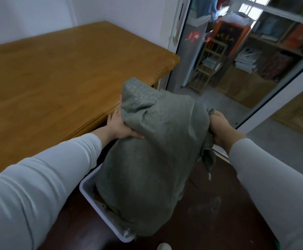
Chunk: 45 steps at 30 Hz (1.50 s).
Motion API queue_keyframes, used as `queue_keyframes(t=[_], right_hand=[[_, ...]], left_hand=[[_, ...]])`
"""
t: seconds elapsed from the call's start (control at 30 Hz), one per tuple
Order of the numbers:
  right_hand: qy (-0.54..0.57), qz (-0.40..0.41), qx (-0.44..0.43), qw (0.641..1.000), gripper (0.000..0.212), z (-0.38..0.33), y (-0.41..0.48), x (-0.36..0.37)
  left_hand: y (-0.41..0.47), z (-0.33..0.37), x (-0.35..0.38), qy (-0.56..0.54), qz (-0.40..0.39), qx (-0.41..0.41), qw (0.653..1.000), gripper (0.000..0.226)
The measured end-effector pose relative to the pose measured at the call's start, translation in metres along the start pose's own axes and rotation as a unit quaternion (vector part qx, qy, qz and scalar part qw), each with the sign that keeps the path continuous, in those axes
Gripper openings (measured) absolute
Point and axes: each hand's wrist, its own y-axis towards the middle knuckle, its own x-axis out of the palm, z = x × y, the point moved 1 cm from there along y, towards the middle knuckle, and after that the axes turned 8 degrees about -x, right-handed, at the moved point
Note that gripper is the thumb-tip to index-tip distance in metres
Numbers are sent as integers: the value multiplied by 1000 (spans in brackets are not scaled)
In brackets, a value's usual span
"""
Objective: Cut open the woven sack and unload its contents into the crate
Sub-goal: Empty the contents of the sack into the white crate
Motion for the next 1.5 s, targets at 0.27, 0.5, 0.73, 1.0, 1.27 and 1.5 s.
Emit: queue_keyframes(t=[0.27,0.5,0.73,1.0,1.27,1.5], right_hand=[[-125,-7,73,989,26,133,34,14],[-259,-81,85,959,57,223,69,52],[-352,-127,60,925,75,311,124,81],[-445,-206,70,869,74,402,187,109],[-442,-326,82,831,67,474,144,147],[-440,-270,93,852,63,428,124,146]], left_hand=[[-7,-59,92,-69,-331,-228,913,45],[35,-118,135,99,-159,-223,957,78],[117,-145,188,199,-191,-105,956,142],[191,-192,275,218,-274,-72,934,125],[162,-257,313,200,-276,-76,937,110],[143,-240,286,249,-309,-116,911,122]])
